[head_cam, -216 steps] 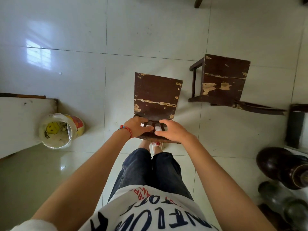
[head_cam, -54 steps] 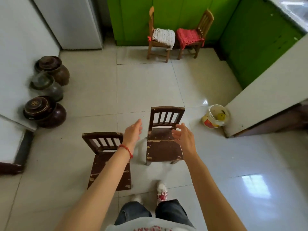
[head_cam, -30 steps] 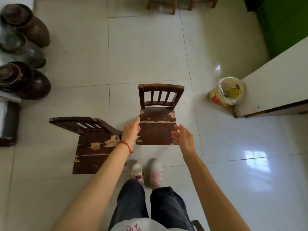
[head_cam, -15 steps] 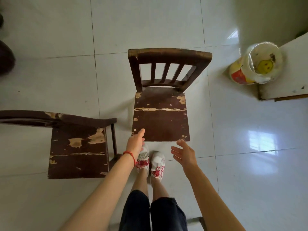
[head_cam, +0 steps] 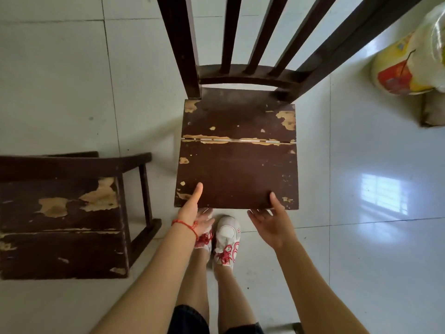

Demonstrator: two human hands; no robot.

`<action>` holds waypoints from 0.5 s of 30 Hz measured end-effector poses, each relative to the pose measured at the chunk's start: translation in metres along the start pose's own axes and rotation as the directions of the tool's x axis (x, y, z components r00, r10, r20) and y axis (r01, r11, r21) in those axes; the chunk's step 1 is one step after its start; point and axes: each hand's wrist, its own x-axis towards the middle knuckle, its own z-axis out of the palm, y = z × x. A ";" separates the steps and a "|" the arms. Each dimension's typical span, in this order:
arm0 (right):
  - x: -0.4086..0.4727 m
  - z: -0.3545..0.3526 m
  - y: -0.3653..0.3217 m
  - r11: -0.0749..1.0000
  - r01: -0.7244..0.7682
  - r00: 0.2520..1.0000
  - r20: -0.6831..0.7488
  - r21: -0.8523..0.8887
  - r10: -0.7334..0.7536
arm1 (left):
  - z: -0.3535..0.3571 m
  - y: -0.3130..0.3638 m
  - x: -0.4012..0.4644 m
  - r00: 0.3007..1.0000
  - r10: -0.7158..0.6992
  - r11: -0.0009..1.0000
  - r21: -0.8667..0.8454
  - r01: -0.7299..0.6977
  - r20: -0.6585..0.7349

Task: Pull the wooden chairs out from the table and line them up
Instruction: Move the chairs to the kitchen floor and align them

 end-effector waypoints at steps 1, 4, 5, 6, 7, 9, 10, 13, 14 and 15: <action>0.008 -0.001 0.002 0.999 0.030 0.999 0.040 0.045 -0.032 | 0.000 -0.005 0.006 0.997 0.032 0.995 -0.098 -0.025 0.067; 0.025 0.000 0.008 0.986 0.076 0.983 0.156 0.147 -0.099 | 0.001 -0.016 0.017 0.977 0.122 0.957 -0.283 -0.068 0.175; 0.027 -0.001 0.009 0.981 0.088 0.975 0.185 0.171 -0.120 | 0.002 -0.017 0.017 0.970 0.140 0.948 -0.311 -0.073 0.199; 0.031 -0.001 0.010 0.977 0.097 0.969 0.205 0.189 -0.135 | 0.004 -0.017 0.020 0.962 0.153 0.941 -0.332 -0.072 0.224; 0.032 -0.002 0.011 0.974 0.105 0.964 0.219 0.201 -0.149 | 0.005 -0.017 0.021 0.957 0.157 0.937 -0.342 -0.066 0.245; 0.035 -0.003 0.011 0.972 0.130 0.951 0.251 0.196 -0.178 | 0.008 -0.016 0.021 0.952 0.164 0.934 -0.350 -0.066 0.258; 0.034 -0.003 0.009 0.972 0.149 0.941 0.276 0.179 -0.195 | 0.010 -0.016 0.020 0.950 0.173 0.933 -0.353 -0.074 0.259; 0.029 0.007 0.000 0.972 0.202 0.905 0.355 0.122 -0.233 | 0.016 -0.010 0.014 0.930 0.235 0.924 -0.363 -0.124 0.282; 0.028 0.013 -0.005 0.970 0.212 0.897 0.371 0.115 -0.240 | 0.020 -0.006 0.013 0.923 0.254 0.920 -0.366 -0.138 0.289; 0.026 0.018 -0.009 0.969 0.218 0.893 0.379 0.112 -0.245 | 0.024 -0.002 0.012 0.918 0.267 0.917 -0.369 -0.149 0.292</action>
